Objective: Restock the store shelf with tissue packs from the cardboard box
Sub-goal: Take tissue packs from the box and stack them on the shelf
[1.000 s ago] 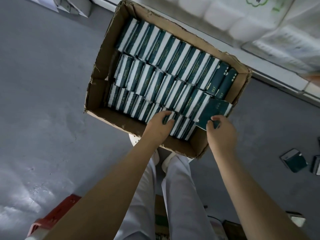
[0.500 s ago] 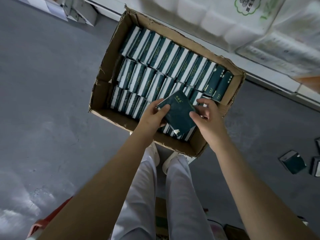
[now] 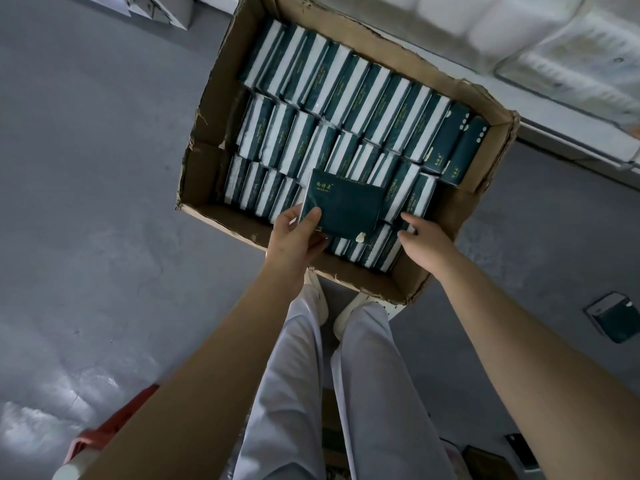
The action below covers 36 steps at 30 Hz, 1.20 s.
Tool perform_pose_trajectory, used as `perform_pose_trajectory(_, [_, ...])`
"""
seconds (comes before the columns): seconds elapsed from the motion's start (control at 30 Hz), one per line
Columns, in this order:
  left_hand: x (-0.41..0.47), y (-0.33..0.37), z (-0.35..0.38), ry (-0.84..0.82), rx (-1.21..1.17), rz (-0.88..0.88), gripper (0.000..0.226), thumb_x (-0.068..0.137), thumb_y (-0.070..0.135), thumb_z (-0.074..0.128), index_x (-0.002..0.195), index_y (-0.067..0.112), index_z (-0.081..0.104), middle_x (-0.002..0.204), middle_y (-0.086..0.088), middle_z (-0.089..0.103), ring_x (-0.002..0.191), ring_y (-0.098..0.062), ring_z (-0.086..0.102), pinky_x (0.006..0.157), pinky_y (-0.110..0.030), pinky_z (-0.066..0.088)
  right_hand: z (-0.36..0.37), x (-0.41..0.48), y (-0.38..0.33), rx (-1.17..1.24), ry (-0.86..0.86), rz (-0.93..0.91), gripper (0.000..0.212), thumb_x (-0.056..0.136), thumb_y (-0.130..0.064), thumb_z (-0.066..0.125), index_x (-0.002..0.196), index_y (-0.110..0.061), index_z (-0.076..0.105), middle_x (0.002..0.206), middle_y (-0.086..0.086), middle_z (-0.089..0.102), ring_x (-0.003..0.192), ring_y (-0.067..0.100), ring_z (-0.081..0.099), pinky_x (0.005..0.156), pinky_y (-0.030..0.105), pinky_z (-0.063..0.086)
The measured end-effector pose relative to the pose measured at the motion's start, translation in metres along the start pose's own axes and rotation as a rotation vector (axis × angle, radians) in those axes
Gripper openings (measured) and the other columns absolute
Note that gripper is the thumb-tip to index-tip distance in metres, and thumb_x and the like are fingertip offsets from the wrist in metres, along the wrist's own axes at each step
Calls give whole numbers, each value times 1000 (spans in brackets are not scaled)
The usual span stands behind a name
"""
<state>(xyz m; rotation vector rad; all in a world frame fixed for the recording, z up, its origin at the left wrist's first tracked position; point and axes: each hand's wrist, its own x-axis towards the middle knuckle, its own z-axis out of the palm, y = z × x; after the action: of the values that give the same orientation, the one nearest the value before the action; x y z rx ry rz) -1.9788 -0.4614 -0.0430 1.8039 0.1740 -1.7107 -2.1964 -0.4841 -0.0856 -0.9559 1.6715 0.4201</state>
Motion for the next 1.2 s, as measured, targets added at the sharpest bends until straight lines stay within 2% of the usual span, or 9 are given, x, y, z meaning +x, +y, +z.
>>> perform_pose_trajectory(0.17, [5,-5,-3,-14,-2,0,44,93,18,63,131,7,44,112,-11,66,97,-22,68,76,-29,58,-3,8,-9,-54,-40,34,52,105,-26,38,154,-27,24,155,12,29,111,26,59,83,35,52])
perform_pose_trajectory(0.3, [5,-4,-8,-29,4,28,44,93,19,63,131,5,44,116,-15,65,98,-23,67,80,-31,56,5,3,-7,-10,134,12,47,101,-23,46,147,-22,37,143,16,38,78,19,58,57,26,44])
perform_pose_trajectory(0.43, [-13,4,-10,-34,8,27,30,93,19,63,117,6,52,121,-20,64,105,-28,66,85,-33,55,13,-36,-11,115,421,-49,33,96,-20,57,128,-20,46,134,15,39,104,29,55,77,32,48])
perform_pose_trajectory(0.5, [-34,14,-8,-25,-19,18,12,94,17,61,100,9,54,116,-20,65,107,-30,65,86,-33,55,8,-68,-19,240,548,-135,25,96,-12,56,120,-17,48,133,16,41,104,22,54,73,19,45])
perform_pose_trajectory(0.6, [-80,41,2,-37,-58,31,37,88,19,65,117,1,50,124,-21,61,110,-30,64,79,-31,57,-15,-122,-45,468,635,-279,28,92,4,53,112,-15,48,133,13,46,100,1,55,66,4,41])
perform_pose_trajectory(0.7, [-155,79,11,-72,-60,109,52,93,11,56,139,18,33,126,-13,57,112,-30,63,79,-33,57,-47,-196,-84,756,625,-404,46,88,11,53,112,-28,45,121,1,54,106,18,61,76,16,49])
perform_pose_trajectory(0.8, [-232,122,16,-240,-9,267,61,96,7,47,146,39,31,130,-5,58,112,-25,64,87,-38,56,-86,-269,-126,977,569,-448,55,88,12,54,119,-29,37,101,1,53,80,13,59,70,21,49])
perform_pose_trajectory(1.07, [-446,252,46,-356,-70,573,49,98,4,43,139,31,40,123,-7,64,99,-24,70,77,-40,58,-190,-486,-204,1056,569,-703,40,93,-4,59,124,-26,47,87,3,53,81,13,59,69,15,48])
perform_pose_trajectory(1.2, [-527,300,54,-404,-33,748,50,96,0,42,139,25,34,127,-6,58,108,-24,65,91,-49,54,-231,-564,-231,1055,600,-875,31,95,-12,60,117,-31,53,91,5,55,80,11,58,76,19,48])
